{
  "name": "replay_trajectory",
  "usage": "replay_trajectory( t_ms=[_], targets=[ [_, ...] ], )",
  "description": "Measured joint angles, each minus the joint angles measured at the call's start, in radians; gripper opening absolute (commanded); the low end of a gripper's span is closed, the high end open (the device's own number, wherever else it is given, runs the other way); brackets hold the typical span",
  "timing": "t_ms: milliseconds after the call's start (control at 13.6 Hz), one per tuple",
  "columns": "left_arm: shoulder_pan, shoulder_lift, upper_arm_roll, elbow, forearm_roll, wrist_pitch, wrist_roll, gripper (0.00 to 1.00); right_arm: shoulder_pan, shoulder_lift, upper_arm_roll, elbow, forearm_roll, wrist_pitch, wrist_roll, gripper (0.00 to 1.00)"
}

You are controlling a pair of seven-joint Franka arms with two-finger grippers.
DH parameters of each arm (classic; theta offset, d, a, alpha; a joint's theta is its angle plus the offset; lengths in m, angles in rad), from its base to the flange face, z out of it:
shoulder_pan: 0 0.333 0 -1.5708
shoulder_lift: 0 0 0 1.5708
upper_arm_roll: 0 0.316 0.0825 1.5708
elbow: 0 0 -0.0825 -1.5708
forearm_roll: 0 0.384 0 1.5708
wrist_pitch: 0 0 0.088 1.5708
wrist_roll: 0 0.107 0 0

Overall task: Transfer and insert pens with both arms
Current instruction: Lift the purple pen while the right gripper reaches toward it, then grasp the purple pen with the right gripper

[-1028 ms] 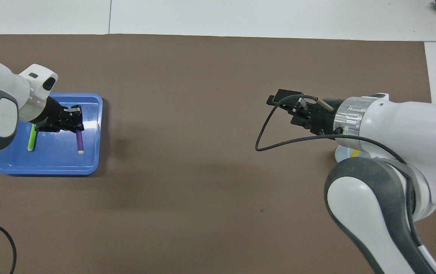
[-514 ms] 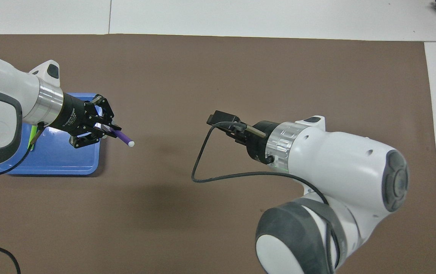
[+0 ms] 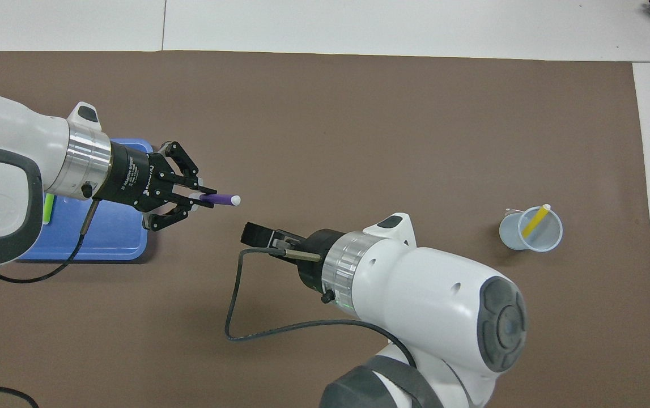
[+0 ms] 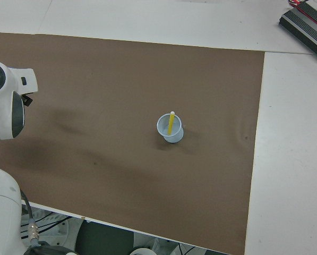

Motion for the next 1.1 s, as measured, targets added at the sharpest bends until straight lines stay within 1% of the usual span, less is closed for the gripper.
replay_trajectory(
  t_ms=[367,514,734,955,1101],
  targets=[
    [-0.038,-0.115,0.0,-0.155,-0.083,0.105,-0.084,0.0,0.032,0.019,0.0,0.015,0.0,0.038,-0.044,1.0],
    [-0.039,-0.133,0.0,-0.177,-0.101,0.112,-0.102,0.0,0.032,0.051,-0.003,0.051,0.0,0.039,-0.053,0.98],
    [-0.044,-0.137,0.001,-0.188,-0.123,0.114,-0.123,0.0,0.026,0.106,-0.008,0.093,-0.002,0.04,-0.088,0.96],
    [-0.053,-0.145,0.0,-0.202,-0.135,0.12,-0.131,0.0,0.027,0.126,-0.008,0.105,-0.005,0.04,-0.097,0.88],
    [-0.058,-0.15,0.0,-0.208,-0.138,0.122,-0.135,0.0,0.027,0.126,-0.008,0.106,-0.005,0.04,-0.097,0.79]
  ],
)
